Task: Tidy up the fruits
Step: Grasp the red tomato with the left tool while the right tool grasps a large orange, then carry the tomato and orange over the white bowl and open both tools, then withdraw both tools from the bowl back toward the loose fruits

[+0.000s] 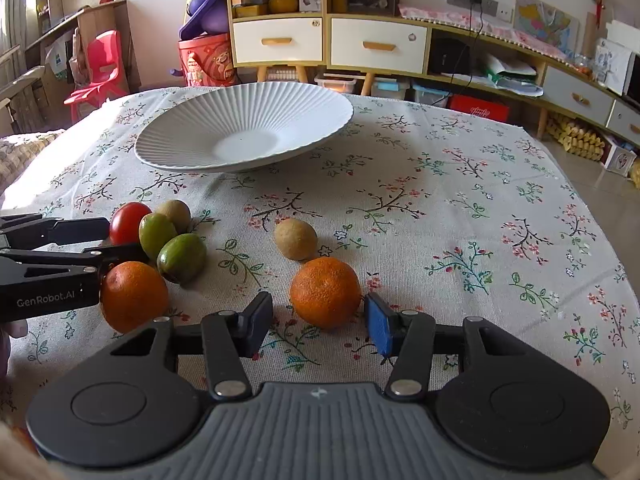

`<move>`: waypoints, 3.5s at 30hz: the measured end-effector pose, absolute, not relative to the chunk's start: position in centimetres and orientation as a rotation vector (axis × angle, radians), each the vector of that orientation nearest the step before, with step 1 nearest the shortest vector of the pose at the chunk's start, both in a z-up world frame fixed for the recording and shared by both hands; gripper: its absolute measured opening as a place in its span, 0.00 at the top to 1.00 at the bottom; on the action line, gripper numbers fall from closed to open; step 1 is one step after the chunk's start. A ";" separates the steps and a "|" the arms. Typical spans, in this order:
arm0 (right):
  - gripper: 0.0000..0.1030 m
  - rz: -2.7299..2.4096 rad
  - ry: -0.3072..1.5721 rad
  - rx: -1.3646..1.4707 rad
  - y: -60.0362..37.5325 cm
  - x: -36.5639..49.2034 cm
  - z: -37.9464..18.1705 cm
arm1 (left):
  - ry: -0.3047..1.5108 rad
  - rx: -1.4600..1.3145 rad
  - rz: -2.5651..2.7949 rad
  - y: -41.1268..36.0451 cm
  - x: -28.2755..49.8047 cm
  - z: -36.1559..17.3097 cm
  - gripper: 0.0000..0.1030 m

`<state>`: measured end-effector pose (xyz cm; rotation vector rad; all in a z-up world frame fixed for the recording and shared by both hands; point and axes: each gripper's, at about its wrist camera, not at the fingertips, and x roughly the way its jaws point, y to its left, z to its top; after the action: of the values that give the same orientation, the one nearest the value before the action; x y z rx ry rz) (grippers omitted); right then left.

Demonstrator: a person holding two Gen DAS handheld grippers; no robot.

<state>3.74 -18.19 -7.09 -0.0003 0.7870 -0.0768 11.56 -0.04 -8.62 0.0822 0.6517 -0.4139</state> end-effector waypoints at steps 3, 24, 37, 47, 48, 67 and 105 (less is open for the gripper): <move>0.66 -0.079 0.783 -0.009 -18.1 4.0 -7.1 | 0.650 0.081 -0.411 -0.2 11.6 -8.6 0.78; 0.70 -0.085 0.745 -0.012 -18.0 4.8 -4.9 | 0.723 0.082 -0.359 0.0 11.6 -6.9 0.80; 0.70 -0.062 0.661 0.020 -18.7 7.8 -1.7 | 0.680 0.110 -0.381 -1.1 13.3 -3.5 0.80; 0.70 0.005 0.674 0.014 -18.0 12.2 -1.9 | 0.684 0.121 -0.391 -2.2 17.8 -3.7 0.80; 0.70 0.008 0.677 0.009 -17.8 12.6 -2.0 | 0.684 0.132 -0.398 -2.3 18.2 -3.8 0.80; 0.70 0.013 0.756 -0.032 -18.1 15.9 -3.9 | 0.700 0.263 -0.413 -3.7 21.2 -5.6 0.80; 0.20 -0.031 0.677 -0.041 -18.9 10.7 -0.9 | 0.713 0.198 -0.415 -1.6 15.6 -2.4 0.13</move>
<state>10.67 -18.93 -0.87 -0.0407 0.6775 -0.0313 15.65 -1.59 -2.40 0.1985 0.7128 -0.4155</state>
